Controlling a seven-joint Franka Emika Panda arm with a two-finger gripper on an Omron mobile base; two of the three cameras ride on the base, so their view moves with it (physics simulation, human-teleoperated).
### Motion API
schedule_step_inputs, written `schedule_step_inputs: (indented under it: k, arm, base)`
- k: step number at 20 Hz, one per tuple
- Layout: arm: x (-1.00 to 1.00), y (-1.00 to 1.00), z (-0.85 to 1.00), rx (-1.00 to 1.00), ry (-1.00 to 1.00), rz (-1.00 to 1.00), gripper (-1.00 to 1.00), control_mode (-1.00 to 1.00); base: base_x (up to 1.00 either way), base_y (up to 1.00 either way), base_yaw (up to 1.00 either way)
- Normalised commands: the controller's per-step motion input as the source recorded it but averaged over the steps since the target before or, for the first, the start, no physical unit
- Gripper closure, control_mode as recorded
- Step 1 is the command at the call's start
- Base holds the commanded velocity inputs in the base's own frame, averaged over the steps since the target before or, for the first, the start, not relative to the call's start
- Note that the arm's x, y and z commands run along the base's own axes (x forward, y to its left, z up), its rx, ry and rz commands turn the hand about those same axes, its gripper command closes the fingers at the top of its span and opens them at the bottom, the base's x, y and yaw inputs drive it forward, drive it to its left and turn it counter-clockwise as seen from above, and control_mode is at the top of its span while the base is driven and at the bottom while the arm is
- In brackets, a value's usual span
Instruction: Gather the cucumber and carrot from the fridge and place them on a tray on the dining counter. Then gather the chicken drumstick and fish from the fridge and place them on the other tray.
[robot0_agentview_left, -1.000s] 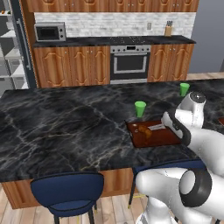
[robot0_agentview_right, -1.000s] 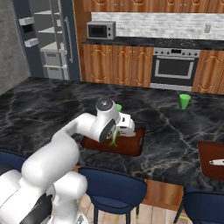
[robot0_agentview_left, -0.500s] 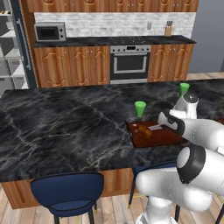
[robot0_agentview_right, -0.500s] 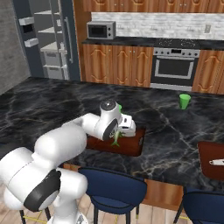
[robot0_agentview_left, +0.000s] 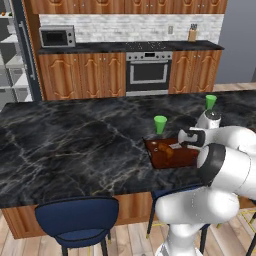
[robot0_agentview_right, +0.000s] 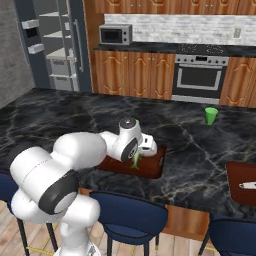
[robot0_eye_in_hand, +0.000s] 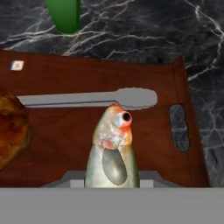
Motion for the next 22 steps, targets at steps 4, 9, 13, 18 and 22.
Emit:
schedule_step_inputs:
  k: [4,9,13,18,22]
  arm:
    - [0.20,-0.07,-0.27,0.00,0.01,0.00,1.00,-1.00]
    - [0.18,-0.08,-0.27,0.00,0.03,0.00,1.00,-1.00]
    - [0.18,-0.07,-0.23,0.00,0.01,0.00,1.00,-1.00]
    - [0.20,-0.04,-0.21,0.00,0.02,0.00,1.00,-1.00]
    - [0.21,-0.01,-0.23,0.00,0.04,0.00,1.00,-1.00]
  base:
    - [0.00,0.00,0.00]
    - [0.00,0.00,0.00]
    - [0.00,0.00,0.00]
    - [0.00,0.00,0.00]
    - [0.00,0.00,0.00]
